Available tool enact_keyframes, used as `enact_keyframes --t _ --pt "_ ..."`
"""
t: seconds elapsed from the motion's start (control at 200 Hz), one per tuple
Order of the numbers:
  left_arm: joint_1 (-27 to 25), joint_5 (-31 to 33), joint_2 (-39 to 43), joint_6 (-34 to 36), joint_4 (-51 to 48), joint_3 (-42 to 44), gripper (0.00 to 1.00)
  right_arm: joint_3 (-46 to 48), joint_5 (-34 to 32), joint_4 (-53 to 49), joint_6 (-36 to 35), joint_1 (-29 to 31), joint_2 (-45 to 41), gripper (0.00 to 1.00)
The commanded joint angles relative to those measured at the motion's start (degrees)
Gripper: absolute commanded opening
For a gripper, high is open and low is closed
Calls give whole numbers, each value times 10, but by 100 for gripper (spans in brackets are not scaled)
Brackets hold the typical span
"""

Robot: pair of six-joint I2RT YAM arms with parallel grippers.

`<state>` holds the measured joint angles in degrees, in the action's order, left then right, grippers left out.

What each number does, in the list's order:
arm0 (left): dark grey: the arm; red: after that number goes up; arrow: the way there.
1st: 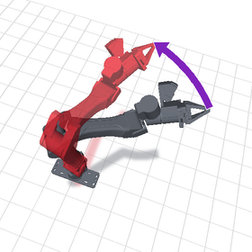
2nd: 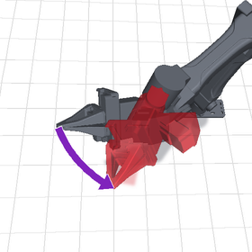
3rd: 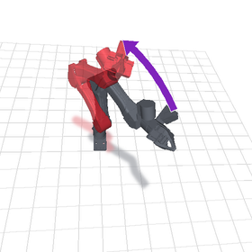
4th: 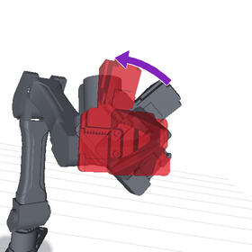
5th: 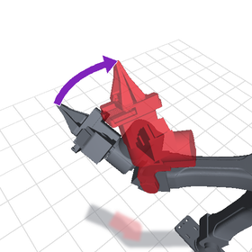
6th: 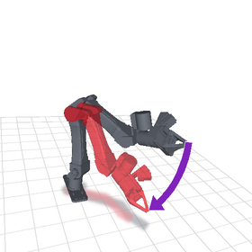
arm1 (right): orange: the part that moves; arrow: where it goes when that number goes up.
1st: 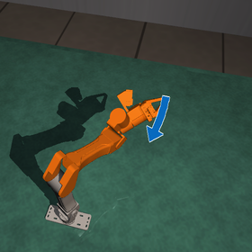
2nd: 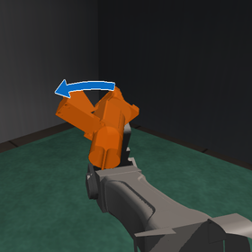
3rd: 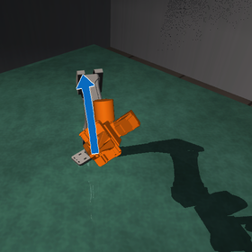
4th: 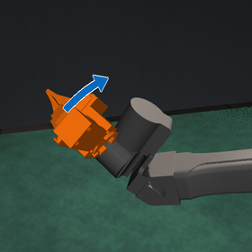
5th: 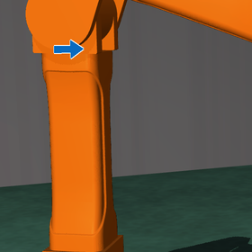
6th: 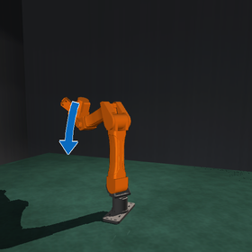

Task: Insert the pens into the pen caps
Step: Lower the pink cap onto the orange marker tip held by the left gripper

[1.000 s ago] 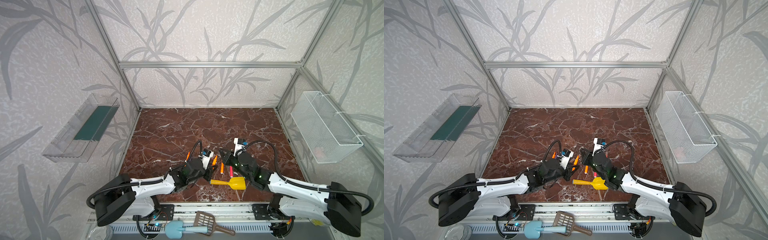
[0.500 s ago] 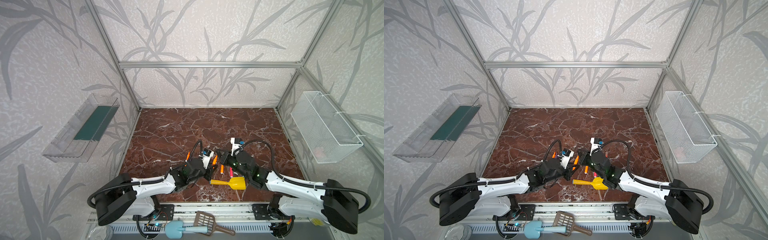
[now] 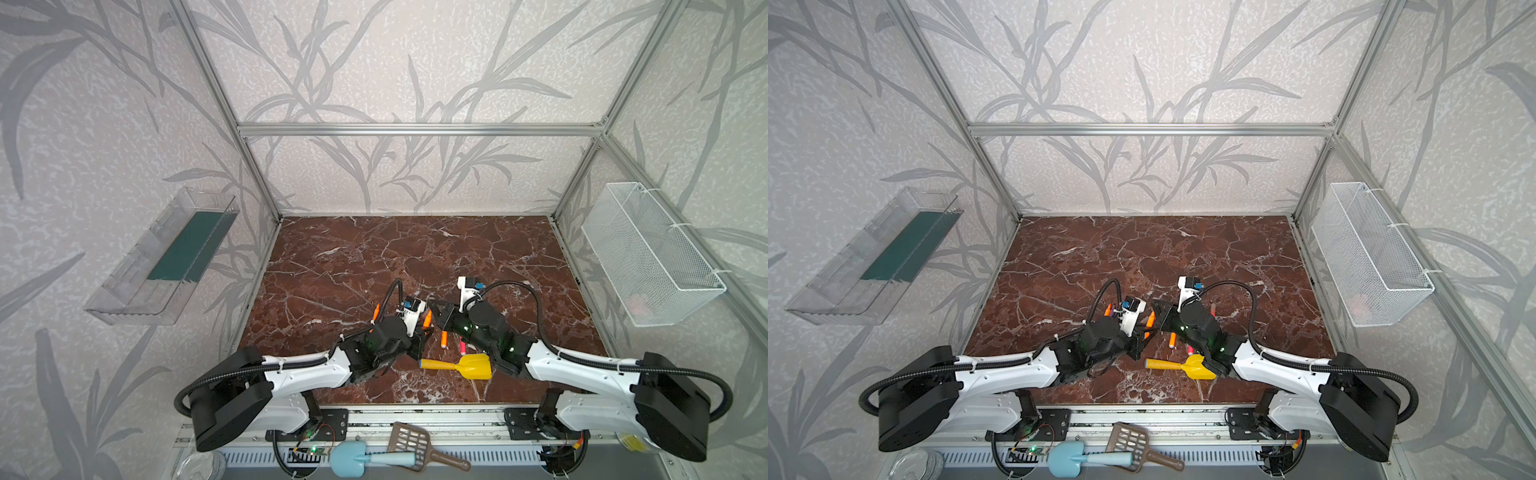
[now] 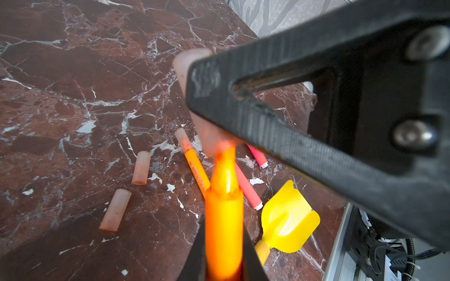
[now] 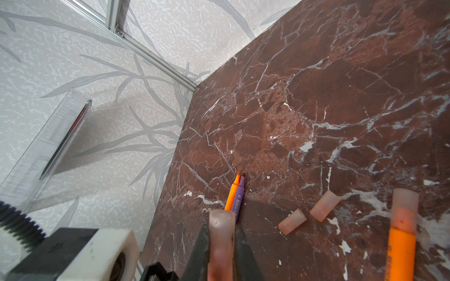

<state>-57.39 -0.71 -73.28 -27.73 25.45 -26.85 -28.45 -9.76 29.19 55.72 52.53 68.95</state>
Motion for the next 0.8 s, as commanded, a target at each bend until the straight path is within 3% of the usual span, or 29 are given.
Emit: enact_keyframes --t 0.0,0.275,0.475,0.7,0.795 --pt "0 16 17 -15 21 5 0 20 4 29 -1 1 -8 0" --pt "12 -46 22 -48 72 22 0 91 -16 205 -48 78 6 0" --pt "34 -95 6 -80 115 32 0 137 -19 315 -66 97 24 0" --pt "58 -117 8 -100 131 44 0 139 -17 328 -73 106 37 0" --pt "57 -113 9 -92 127 44 0 131 -18 302 -78 106 29 12"
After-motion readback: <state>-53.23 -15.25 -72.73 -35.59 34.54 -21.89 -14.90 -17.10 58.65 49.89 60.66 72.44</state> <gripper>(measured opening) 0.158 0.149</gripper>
